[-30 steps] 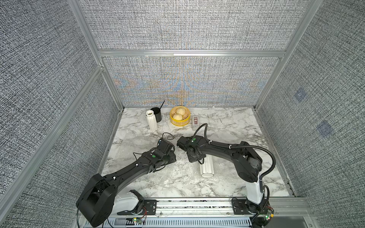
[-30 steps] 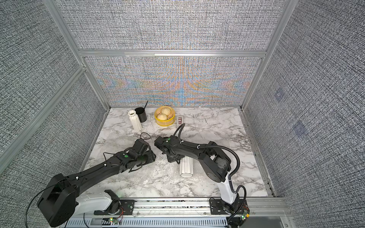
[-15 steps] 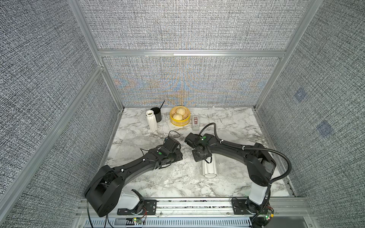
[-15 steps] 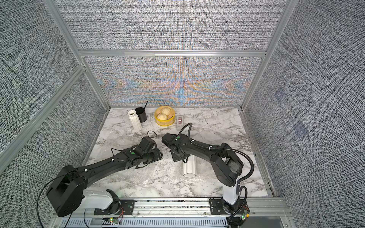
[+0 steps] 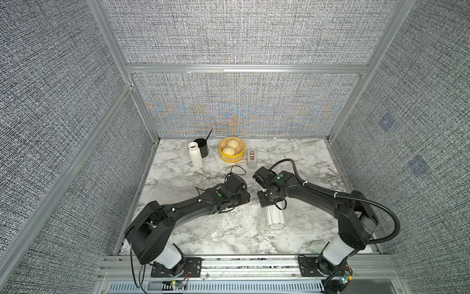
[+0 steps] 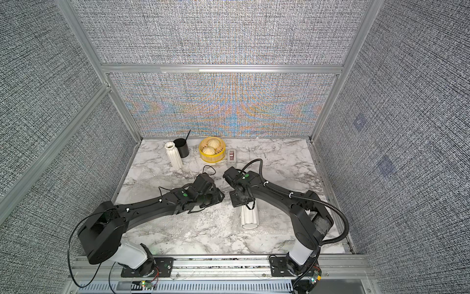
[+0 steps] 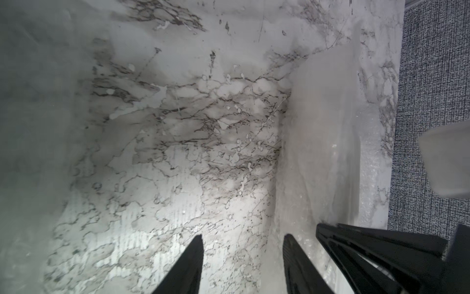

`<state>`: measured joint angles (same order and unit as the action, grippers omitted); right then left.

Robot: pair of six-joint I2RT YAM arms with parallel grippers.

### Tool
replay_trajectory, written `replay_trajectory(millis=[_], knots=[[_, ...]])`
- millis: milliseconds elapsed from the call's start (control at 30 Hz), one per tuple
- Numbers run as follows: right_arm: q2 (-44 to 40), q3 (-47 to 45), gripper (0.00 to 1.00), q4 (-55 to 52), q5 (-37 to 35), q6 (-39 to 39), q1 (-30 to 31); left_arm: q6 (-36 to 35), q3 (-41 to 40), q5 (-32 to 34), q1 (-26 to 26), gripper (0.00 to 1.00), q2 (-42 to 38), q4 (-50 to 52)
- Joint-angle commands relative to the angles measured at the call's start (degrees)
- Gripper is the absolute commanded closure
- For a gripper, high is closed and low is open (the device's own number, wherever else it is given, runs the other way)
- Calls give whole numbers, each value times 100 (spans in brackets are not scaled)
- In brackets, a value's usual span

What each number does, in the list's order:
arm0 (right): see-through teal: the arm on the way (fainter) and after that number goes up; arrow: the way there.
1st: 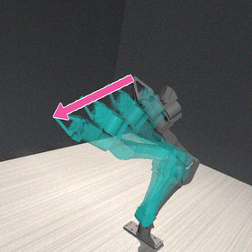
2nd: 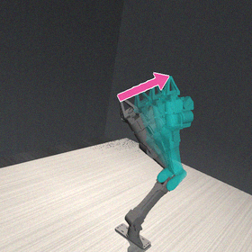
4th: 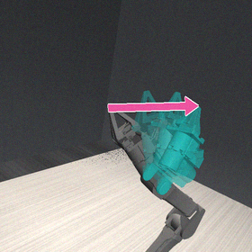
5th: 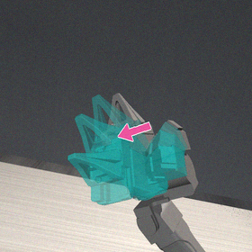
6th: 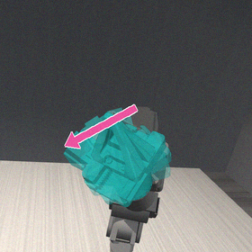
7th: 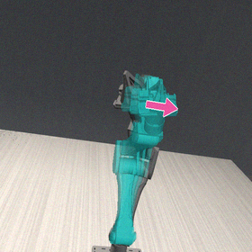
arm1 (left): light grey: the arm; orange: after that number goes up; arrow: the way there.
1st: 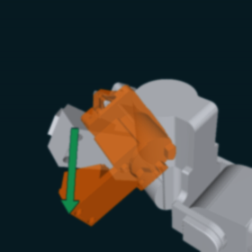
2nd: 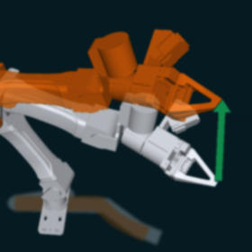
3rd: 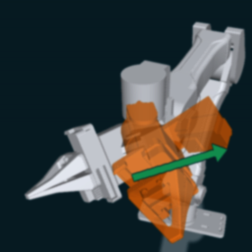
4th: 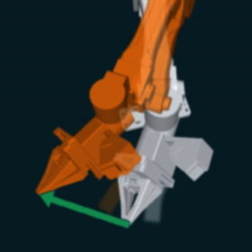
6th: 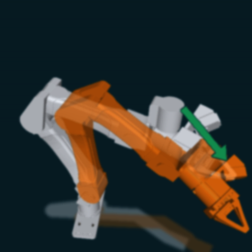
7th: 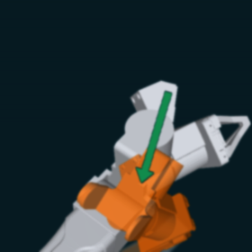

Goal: Wrap vases in bubble wrap
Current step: Wrap the vase in bubble wrap.

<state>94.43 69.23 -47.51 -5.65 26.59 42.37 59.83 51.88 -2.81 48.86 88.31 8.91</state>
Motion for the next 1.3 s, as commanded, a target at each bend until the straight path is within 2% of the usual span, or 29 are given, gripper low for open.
replay_trajectory(millis=[0, 500, 800, 1100, 1267], knots=[[-192, -135, 100, -206, 293, -275, -176, 144, 111, 2, 43, 48, 149, -277], [-701, -488, 100, -359, 761, -776, -1095, 223, 1332, -387, 291, 48, 1512, -761], [-812, -301, 100, -450, 1008, -1037, -1586, 174, 1748, -364, 316, 47, 1837, -669], [-925, -286, 100, -653, 1144, -1191, -1984, 145, 2325, -488, 403, 40, 2377, -548], [-923, -383, 100, -663, 1181, -1235, -2165, -2, 2756, -669, 455, 31, 2773, -397]])
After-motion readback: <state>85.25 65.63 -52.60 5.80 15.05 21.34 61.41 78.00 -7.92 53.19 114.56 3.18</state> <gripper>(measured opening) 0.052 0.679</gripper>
